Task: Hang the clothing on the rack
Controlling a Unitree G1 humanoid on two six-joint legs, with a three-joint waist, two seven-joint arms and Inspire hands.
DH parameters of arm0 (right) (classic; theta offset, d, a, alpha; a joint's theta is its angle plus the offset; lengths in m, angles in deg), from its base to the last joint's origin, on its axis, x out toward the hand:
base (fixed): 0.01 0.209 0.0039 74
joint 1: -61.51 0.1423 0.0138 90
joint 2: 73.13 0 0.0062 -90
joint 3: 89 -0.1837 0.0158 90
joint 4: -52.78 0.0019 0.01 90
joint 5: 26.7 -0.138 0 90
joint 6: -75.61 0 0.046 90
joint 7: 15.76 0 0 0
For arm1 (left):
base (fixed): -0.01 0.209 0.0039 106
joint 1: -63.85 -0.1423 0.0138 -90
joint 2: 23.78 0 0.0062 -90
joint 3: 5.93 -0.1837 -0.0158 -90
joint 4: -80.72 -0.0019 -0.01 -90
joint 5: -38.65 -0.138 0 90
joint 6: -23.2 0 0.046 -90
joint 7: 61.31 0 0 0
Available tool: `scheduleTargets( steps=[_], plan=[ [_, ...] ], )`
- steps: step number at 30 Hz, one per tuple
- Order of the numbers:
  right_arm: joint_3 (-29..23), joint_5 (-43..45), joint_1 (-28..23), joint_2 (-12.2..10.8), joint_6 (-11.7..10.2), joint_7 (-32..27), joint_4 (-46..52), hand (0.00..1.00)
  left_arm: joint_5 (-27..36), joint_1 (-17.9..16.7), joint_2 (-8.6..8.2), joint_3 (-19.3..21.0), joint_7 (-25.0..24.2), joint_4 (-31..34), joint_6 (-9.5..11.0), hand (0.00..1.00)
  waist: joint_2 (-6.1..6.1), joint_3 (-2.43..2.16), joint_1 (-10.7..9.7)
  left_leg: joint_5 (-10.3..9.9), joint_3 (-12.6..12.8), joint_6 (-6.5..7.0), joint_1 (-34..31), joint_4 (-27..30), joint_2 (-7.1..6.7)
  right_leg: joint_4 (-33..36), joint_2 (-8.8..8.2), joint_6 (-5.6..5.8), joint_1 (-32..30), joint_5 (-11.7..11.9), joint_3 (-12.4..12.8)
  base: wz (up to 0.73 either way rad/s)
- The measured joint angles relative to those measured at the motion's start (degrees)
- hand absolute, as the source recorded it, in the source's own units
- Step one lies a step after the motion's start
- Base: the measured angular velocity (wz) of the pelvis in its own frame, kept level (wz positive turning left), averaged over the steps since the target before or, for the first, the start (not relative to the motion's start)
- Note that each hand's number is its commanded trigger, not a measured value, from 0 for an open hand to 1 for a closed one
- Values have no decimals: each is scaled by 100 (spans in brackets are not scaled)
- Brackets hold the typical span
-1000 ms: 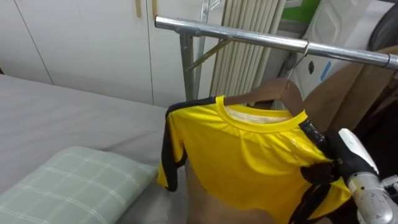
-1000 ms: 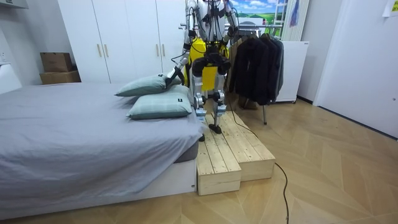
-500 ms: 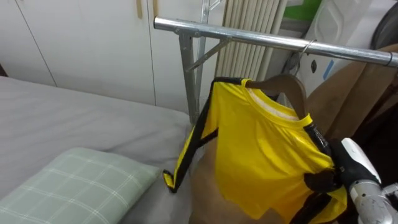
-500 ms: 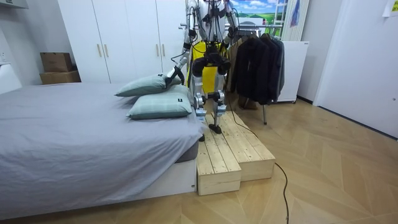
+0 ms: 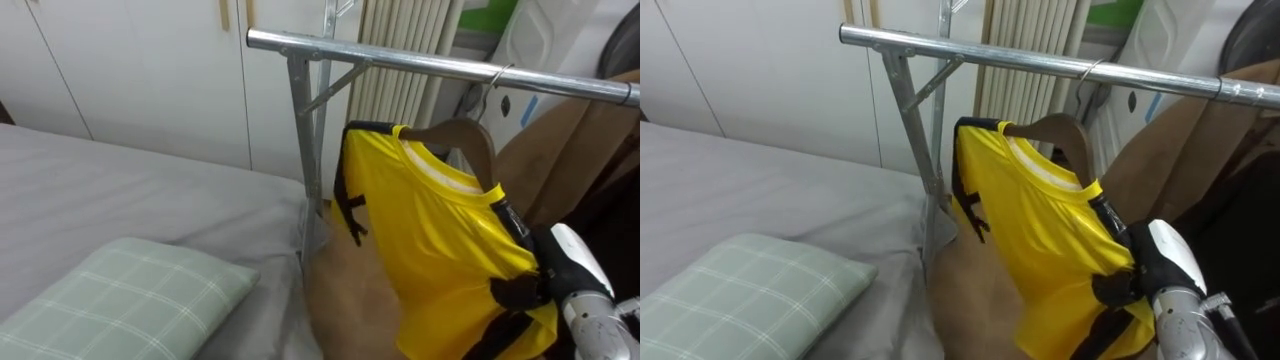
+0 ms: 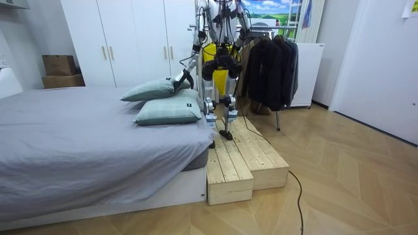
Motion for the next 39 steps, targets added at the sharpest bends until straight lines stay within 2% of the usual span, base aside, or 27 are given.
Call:
scheduleTargets(
  steps=[4, 7, 8, 39],
  plan=[
    [0, 0, 2, 0, 0, 0, 1, 100, -1, 0, 0, 3, -18, 0, 0, 0, -1, -1, 5, 0, 1, 0, -1, -2, 0, 3, 2, 0, -3, 0, 0, 0],
    [0, 0, 2, 0, 0, 0, 1, 19, -1, 0, 1, 4, -22, 1, 0, 0, -1, -1, 6, 0, 1, 0, 0, -3, 0, 3, 1, 0, -4, 0, 0, 0],
    [0, 0, 2, 0, 0, 0, 1, 0, -2, 0, 1, 5, -22, 0, 0, 0, -1, -1, 6, 0, 1, 0, 0, -3, 0, 3, 0, 0, -4, 0, 0, 0],
    [-1, -10, 3, -1, -4, -1, 2, 0, 0, 0, 0, 10, -62, -7, 0, 0, 24, -9, 8, 1, -2, 0, 82, -3, -4, 3, -30, 0, 85, -1, 17, 0]
  ],
)
